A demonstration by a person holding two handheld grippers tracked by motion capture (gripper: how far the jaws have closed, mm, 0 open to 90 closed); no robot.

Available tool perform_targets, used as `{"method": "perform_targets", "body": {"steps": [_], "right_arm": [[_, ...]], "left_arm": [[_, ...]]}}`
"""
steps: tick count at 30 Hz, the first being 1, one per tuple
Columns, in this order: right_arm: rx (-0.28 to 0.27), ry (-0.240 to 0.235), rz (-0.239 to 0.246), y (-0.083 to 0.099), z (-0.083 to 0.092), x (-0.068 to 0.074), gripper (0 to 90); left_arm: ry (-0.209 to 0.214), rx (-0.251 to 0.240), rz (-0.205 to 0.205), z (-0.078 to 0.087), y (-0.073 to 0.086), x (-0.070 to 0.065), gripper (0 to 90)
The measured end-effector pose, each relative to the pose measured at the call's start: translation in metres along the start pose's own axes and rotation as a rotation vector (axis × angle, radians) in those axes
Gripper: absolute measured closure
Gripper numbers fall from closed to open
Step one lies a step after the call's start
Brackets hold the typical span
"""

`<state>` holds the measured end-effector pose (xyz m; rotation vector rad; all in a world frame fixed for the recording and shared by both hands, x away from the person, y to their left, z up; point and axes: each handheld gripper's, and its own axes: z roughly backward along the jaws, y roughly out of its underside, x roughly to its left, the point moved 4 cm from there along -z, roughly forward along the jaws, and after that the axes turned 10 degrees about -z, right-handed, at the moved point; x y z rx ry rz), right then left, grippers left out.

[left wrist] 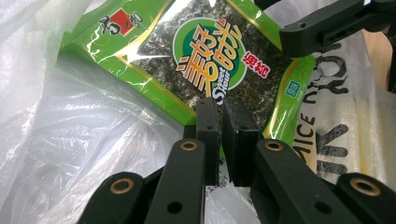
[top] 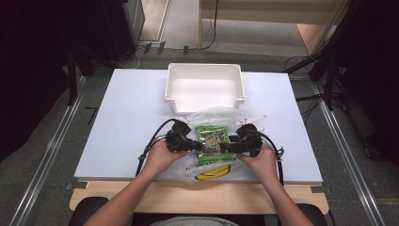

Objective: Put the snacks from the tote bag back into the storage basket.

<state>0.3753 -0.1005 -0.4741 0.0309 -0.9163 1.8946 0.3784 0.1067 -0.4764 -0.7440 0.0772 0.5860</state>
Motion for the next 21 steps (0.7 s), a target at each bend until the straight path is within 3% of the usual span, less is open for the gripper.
{"method": "perform_targets", "body": {"steps": [12, 21], "right_arm": [[0.009, -0.012, -0.008, -0.001, -0.004, 0.002, 43.2], [0.038, -0.06, -0.057, -0.01, -0.019, 0.004, 40.9]], "left_arm": [[0.01, -0.001, 0.013, -0.001, 0.003, 0.003, 86.6], [0.015, -0.007, 0.007, -0.004, 0.003, 0.003, 86.9]]}}
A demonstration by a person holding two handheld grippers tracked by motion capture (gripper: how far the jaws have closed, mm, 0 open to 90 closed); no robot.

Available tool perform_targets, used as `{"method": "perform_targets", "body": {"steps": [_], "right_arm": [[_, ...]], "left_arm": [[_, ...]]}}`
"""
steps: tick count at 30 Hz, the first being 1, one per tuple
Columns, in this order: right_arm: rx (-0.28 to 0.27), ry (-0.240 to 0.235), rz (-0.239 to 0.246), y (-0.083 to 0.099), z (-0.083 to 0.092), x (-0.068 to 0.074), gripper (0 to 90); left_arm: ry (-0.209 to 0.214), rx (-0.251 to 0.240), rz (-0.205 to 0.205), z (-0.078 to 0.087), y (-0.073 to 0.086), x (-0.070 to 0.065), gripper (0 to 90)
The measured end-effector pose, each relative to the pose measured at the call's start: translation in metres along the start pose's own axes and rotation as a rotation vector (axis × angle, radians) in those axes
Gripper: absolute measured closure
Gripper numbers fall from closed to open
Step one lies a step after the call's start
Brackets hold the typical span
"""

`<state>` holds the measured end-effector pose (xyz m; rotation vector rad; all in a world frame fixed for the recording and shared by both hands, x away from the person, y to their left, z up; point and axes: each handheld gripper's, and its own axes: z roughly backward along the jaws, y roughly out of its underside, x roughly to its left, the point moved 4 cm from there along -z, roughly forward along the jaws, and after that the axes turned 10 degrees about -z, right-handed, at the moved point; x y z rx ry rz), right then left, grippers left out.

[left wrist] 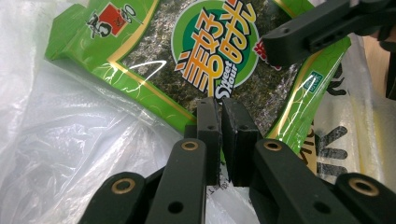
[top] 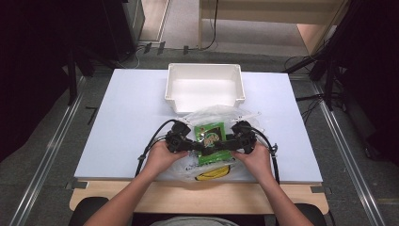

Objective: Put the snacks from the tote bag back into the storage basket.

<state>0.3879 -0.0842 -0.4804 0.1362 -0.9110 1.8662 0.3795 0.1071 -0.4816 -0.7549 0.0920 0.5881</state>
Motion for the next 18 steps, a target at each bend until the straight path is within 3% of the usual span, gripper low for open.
{"method": "perform_targets", "body": {"steps": [3, 7, 13, 18], "right_arm": [[0.01, -0.013, -0.012, 0.0, -0.004, 0.0, 42.1], [0.002, -0.05, -0.028, -0.001, 0.002, 0.0, 50.9], [0.014, -0.088, -0.079, 0.0, 0.008, -0.004, 60.1], [0.022, -0.095, -0.087, 0.001, 0.01, -0.005, 60.7]], "left_arm": [[-0.001, -0.001, -0.002, 0.0, 0.0, 0.0, 86.8], [0.014, -0.002, 0.005, 0.002, -0.001, -0.001, 81.4], [-0.001, -0.06, 0.006, 0.016, -0.009, 0.001, 77.7], [-0.029, -0.105, 0.007, 0.03, -0.019, 0.006, 77.1]]}}
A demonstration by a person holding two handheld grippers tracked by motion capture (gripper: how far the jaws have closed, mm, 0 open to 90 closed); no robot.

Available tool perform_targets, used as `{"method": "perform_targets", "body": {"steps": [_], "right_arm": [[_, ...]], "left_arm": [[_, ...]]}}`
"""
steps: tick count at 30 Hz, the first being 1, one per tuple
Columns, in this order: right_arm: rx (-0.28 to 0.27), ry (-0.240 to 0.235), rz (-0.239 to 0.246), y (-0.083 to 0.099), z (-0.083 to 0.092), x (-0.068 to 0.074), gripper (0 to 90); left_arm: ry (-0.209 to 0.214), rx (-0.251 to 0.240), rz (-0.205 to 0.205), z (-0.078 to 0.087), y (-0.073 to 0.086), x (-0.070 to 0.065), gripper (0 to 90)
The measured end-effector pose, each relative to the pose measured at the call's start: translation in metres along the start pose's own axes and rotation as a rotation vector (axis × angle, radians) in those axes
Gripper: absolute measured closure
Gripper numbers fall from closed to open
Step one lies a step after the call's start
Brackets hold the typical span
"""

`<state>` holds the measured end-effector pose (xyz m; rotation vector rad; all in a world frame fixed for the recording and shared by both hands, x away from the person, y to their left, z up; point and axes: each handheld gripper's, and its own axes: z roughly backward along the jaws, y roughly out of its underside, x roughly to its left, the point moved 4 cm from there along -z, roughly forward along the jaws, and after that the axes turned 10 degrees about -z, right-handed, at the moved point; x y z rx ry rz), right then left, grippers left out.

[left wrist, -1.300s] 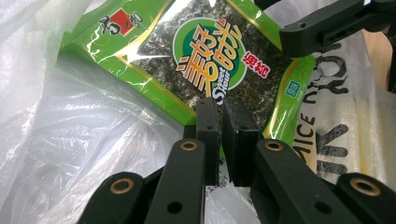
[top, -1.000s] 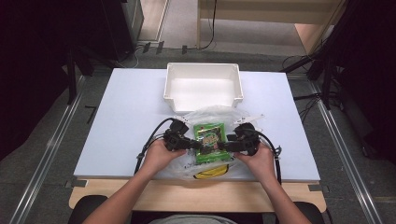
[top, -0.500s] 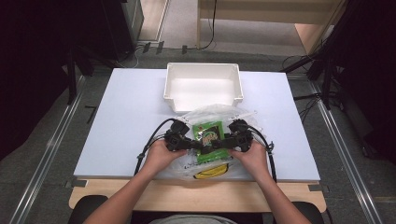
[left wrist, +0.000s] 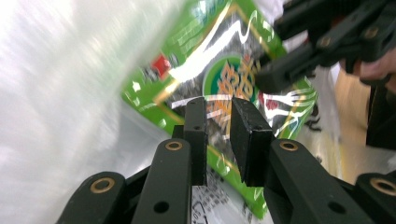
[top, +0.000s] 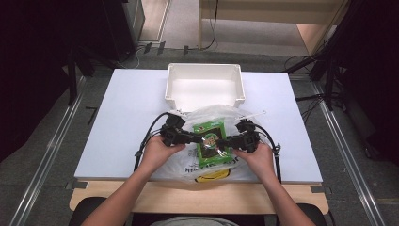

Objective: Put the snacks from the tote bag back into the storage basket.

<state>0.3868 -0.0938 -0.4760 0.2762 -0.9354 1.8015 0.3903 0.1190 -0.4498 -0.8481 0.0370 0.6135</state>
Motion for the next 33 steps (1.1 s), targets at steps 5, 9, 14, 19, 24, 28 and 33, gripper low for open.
{"method": "perform_targets", "body": {"steps": [5, 9, 14, 19, 24, 28, 33], "right_arm": [[0.006, -0.003, -0.002, 0.0, -0.002, 0.0, 60.4], [0.01, -0.006, -0.007, 0.0, -0.002, 0.0, 60.9], [0.013, -0.02, -0.009, 0.001, 0.0, -0.001, 62.1], [0.006, -0.042, -0.014, 0.003, 0.005, 0.0, 64.5], [-0.017, -0.092, -0.017, 0.004, 0.014, 0.004, 69.7], [-0.045, -0.125, -0.022, 0.003, 0.021, 0.009, 73.4], [-0.069, -0.127, -0.003, 0.002, 0.027, 0.015, 74.4]], "left_arm": [[-0.037, 0.0, -0.008, 0.003, -0.012, 0.008, 77.7], [-0.052, -0.008, 0.01, 0.001, -0.02, 0.018, 78.3], [-0.072, 0.001, 0.04, -0.004, -0.026, 0.033, 78.6], [-0.077, 0.022, 0.065, -0.009, -0.023, 0.045, 78.5], [-0.085, 0.028, 0.077, -0.01, -0.021, 0.051, 78.3], [-0.087, 0.031, 0.08, -0.007, -0.019, 0.053, 77.9], [-0.084, 0.028, 0.078, -0.001, -0.018, 0.052, 76.4]]}}
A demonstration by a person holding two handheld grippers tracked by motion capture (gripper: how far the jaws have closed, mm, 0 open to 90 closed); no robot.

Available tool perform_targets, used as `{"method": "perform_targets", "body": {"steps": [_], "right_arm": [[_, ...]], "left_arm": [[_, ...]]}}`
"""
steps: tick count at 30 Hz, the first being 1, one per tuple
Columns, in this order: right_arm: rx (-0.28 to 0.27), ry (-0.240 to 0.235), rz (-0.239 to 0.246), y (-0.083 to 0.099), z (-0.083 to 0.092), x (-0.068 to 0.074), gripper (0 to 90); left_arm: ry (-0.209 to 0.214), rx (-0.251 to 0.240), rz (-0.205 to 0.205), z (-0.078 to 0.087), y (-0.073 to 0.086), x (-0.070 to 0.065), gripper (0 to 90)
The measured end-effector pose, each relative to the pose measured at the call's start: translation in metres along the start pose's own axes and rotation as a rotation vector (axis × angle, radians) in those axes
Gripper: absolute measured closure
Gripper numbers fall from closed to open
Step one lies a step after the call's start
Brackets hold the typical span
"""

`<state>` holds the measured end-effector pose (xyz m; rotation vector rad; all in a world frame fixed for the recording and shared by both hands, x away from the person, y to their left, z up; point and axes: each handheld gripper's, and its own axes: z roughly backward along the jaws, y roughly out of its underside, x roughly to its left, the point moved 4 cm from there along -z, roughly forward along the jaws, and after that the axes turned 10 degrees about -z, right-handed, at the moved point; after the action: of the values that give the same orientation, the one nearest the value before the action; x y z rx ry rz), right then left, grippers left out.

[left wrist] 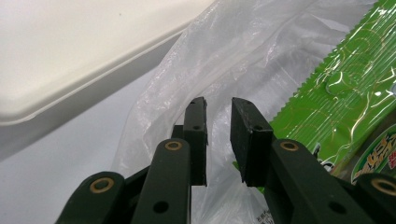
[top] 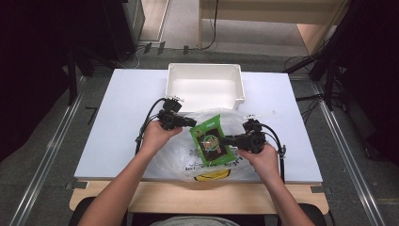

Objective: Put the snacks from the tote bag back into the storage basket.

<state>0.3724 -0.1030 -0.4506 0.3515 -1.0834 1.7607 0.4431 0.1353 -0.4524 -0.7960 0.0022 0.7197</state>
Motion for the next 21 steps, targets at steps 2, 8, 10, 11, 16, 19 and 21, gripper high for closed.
{"method": "perform_targets", "body": {"steps": [2, 8, 10, 11, 16, 19, 21], "right_arm": [[-0.006, 0.003, 0.006, -0.001, 0.002, 0.001, 74.5], [-0.038, 0.026, 0.012, -0.006, 0.011, 0.001, 74.5], [-0.043, 0.031, 0.008, -0.008, 0.014, 0.0, 74.5], [-0.049, 0.033, 0.009, -0.009, 0.015, 0.0, 74.5], [-0.062, 0.046, 0.01, -0.013, 0.02, -0.002, 74.5], [-0.062, 0.049, 0.006, -0.015, 0.021, -0.002, 74.5], [-0.06, 0.06, 0.005, -0.017, 0.022, -0.004, 74.4]], "left_arm": [[0.001, -0.005, 0.0, 0.002, 0.0, 0.0, 75.9], [0.012, -0.017, 0.013, 0.01, 0.005, 0.002, 72.3], [0.011, -0.012, 0.02, 0.012, 0.008, 0.004, 70.3], [0.011, -0.007, 0.022, 0.013, 0.009, 0.004, 68.5], [0.014, -0.018, 0.013, 0.023, 0.012, 0.003, 67.4], [0.013, -0.02, 0.0, 0.027, 0.014, 0.0, 65.2], [0.025, -0.027, -0.001, 0.029, 0.015, -0.003, 63.9]]}}
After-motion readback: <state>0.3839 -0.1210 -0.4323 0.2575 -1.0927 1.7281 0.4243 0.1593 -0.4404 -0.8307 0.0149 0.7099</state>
